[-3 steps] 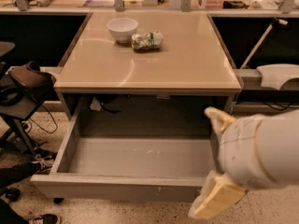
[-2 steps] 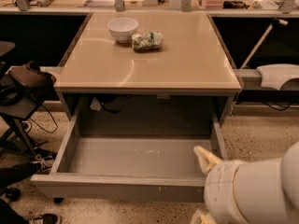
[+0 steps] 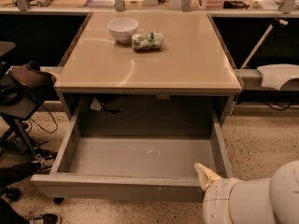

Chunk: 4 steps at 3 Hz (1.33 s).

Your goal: Close top drawer

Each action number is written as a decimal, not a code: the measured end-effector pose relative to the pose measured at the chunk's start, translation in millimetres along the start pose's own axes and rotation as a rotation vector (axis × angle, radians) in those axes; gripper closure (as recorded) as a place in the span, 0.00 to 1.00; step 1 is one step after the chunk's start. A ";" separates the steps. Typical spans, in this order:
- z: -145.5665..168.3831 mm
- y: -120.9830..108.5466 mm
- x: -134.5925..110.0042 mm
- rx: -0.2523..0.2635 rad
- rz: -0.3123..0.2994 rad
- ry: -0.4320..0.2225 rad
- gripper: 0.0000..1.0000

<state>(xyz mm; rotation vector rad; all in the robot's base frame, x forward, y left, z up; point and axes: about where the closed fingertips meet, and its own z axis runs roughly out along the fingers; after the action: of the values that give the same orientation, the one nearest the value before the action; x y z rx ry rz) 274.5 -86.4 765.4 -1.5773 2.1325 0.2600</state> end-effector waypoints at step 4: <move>142.1 2.3 80.1 0.078 0.342 0.039 0.00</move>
Offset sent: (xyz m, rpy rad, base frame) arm -0.0036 -0.0218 -0.1988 -0.0136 0.0687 -0.4523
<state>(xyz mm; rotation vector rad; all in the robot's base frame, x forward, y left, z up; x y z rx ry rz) 290.8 -94.3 603.3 -1.1774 2.4061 0.2540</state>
